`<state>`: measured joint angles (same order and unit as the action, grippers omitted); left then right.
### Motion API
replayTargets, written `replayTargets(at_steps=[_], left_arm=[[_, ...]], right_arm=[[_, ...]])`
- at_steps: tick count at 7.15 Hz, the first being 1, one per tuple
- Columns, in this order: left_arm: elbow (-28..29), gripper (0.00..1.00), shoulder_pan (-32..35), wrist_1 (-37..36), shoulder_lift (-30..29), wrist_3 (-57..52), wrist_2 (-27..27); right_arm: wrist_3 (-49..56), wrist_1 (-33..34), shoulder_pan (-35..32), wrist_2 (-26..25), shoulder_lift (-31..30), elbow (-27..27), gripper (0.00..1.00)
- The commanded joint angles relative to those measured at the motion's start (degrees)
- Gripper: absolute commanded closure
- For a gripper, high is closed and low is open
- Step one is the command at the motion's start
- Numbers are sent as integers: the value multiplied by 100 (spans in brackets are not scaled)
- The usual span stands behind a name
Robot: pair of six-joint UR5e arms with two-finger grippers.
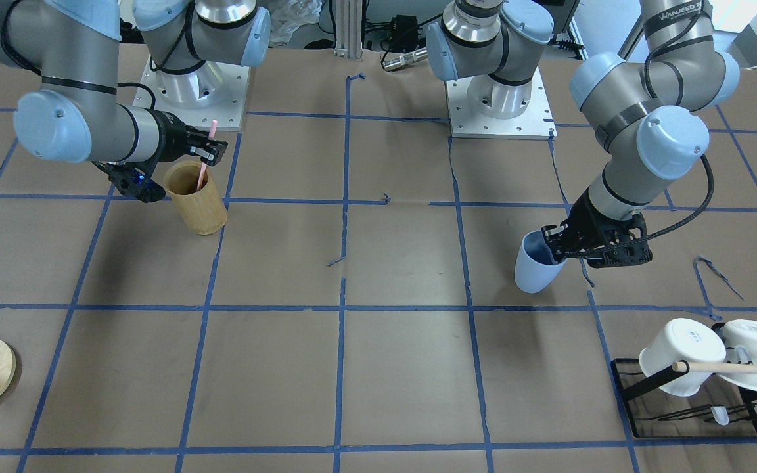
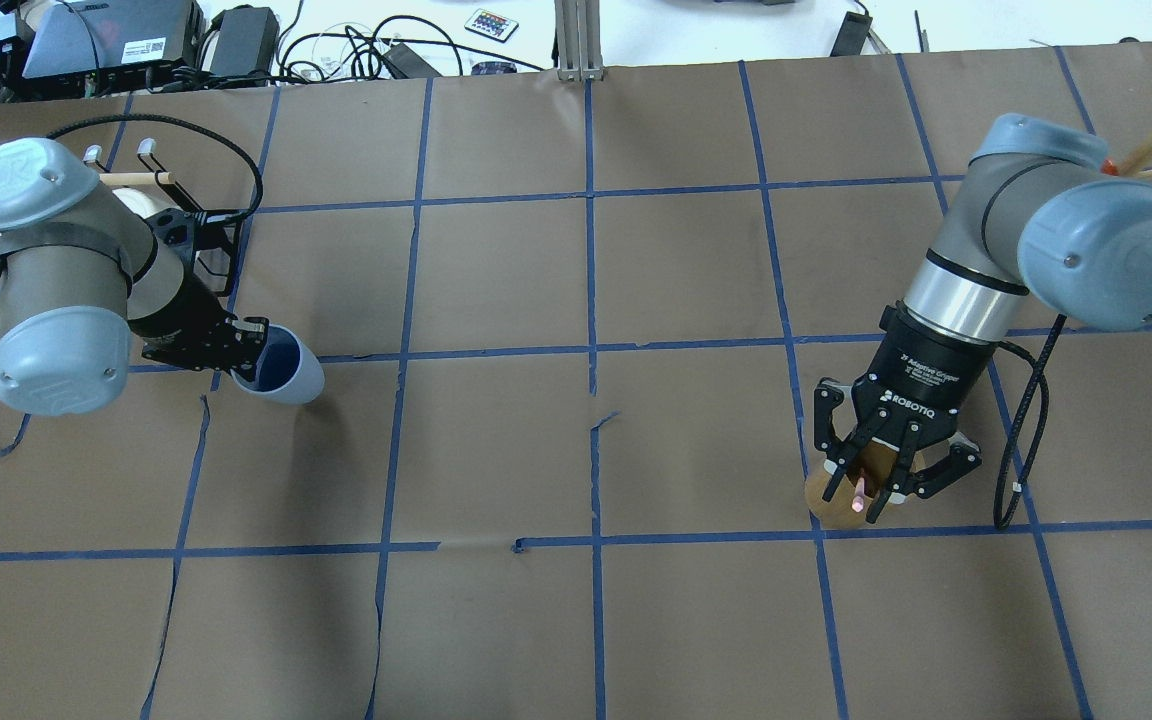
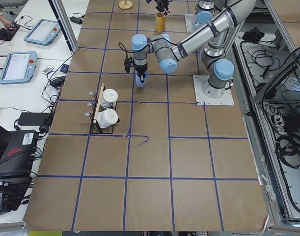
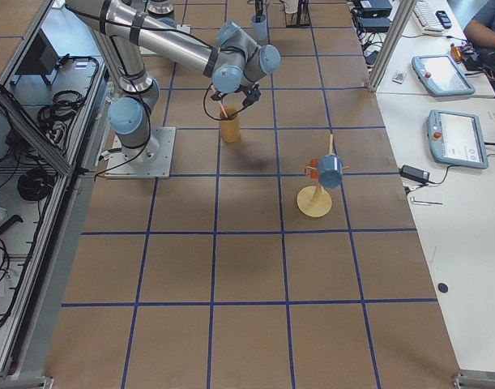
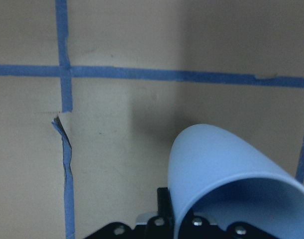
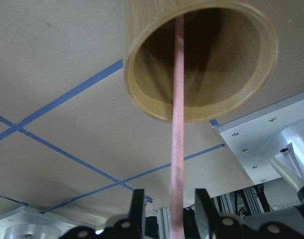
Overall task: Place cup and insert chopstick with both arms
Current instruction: 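Carry the blue cup toward center with left gripper while right lifts the chopstick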
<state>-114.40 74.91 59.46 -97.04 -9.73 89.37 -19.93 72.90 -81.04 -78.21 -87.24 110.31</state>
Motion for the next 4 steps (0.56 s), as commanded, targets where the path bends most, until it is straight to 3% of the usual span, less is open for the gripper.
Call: replayTargets(at_steps=[1, 3, 4], left_arm=[[556, 100, 976, 126, -78, 1106, 10], [840, 100, 1891, 338, -262, 2329, -60], [849, 100, 2322, 216, -481, 2953, -78]], right_arm=[[-2, -30, 0, 8, 14, -1, 67], [-54, -30, 0, 34, 14, -62, 86], [-72, -21, 9, 287, 5, -89, 93]])
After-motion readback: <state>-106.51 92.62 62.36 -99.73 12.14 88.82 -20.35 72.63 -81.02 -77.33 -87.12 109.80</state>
